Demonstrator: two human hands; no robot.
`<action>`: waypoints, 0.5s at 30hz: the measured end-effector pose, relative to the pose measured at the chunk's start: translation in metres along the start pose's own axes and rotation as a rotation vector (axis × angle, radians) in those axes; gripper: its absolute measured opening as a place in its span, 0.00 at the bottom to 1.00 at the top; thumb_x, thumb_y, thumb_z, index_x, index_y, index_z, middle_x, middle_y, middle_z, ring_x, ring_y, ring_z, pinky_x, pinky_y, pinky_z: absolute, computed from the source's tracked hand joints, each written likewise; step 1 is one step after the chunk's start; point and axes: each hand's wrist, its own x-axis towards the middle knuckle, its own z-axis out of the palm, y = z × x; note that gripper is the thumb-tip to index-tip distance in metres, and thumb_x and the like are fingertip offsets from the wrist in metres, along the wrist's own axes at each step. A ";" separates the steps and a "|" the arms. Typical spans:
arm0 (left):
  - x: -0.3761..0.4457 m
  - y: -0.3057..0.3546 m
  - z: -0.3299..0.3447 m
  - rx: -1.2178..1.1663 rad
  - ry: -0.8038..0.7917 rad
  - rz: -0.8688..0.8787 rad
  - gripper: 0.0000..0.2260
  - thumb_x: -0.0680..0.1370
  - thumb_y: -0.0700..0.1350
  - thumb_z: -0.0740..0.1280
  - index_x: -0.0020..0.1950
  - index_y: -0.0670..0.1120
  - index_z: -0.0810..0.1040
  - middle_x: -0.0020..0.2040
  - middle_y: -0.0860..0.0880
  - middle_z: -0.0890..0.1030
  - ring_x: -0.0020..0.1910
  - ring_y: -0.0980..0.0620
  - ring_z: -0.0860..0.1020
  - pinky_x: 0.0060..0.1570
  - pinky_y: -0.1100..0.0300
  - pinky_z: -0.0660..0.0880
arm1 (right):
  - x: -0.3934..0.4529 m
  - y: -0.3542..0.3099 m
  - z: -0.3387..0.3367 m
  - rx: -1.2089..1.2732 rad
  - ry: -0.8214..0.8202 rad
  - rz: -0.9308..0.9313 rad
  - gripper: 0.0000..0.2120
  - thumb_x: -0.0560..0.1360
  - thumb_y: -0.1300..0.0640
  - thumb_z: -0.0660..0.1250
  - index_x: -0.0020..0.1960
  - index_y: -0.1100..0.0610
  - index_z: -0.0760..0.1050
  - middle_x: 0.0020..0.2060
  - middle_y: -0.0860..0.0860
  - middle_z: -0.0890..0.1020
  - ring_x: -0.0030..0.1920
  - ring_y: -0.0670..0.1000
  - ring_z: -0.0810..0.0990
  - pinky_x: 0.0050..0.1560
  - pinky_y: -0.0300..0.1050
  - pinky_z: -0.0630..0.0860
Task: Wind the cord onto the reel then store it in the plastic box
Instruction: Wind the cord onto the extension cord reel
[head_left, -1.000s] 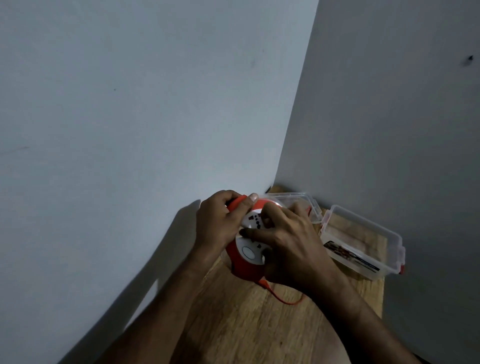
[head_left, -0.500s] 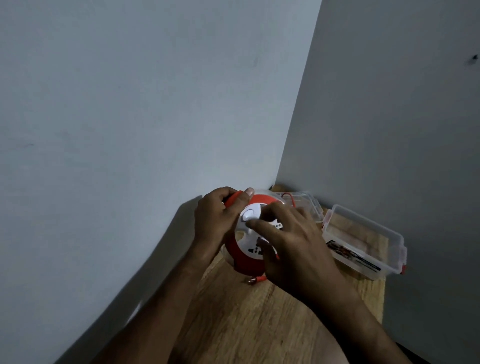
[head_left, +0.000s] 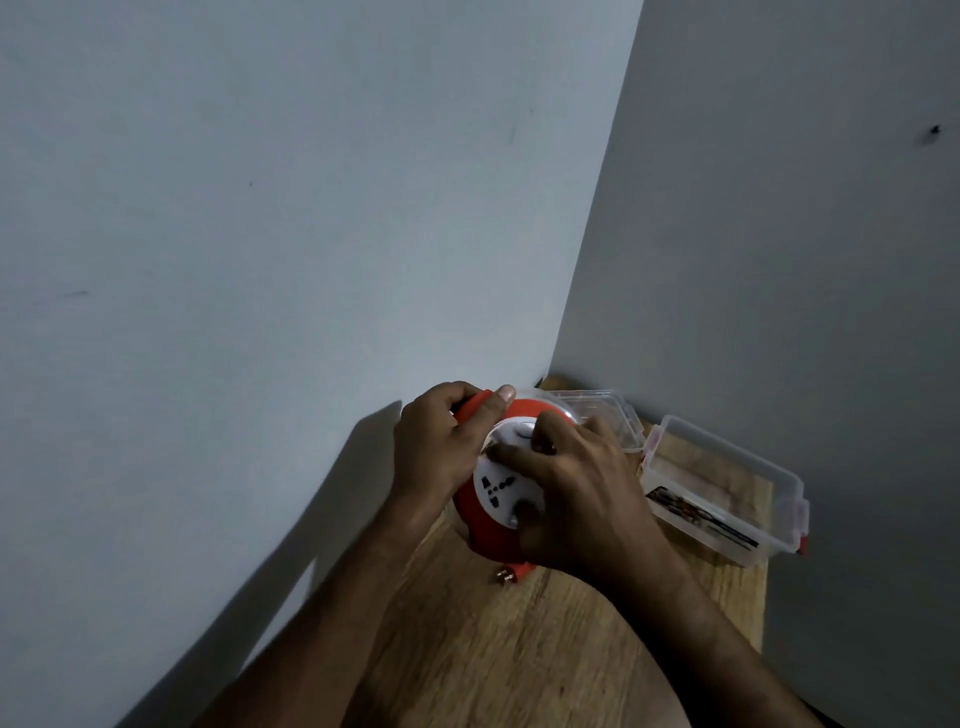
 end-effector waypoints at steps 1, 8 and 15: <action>0.000 0.001 0.000 -0.013 -0.002 -0.011 0.19 0.77 0.66 0.69 0.45 0.51 0.85 0.39 0.57 0.86 0.40 0.59 0.84 0.47 0.52 0.83 | 0.001 -0.003 0.001 0.029 0.011 0.077 0.28 0.66 0.38 0.65 0.62 0.48 0.80 0.52 0.52 0.82 0.52 0.53 0.78 0.51 0.54 0.79; -0.007 0.003 0.001 0.011 0.003 -0.038 0.17 0.78 0.64 0.69 0.44 0.52 0.85 0.38 0.57 0.86 0.40 0.58 0.84 0.47 0.52 0.85 | 0.004 -0.023 0.003 0.076 -0.058 0.331 0.31 0.71 0.35 0.66 0.69 0.50 0.73 0.54 0.49 0.85 0.50 0.51 0.84 0.52 0.47 0.79; -0.001 0.001 -0.007 -0.031 0.001 -0.064 0.17 0.78 0.63 0.70 0.46 0.50 0.86 0.39 0.53 0.87 0.38 0.54 0.86 0.46 0.46 0.86 | -0.010 -0.012 -0.011 0.018 -0.036 -0.045 0.27 0.65 0.50 0.79 0.63 0.50 0.78 0.60 0.52 0.79 0.61 0.55 0.77 0.59 0.57 0.77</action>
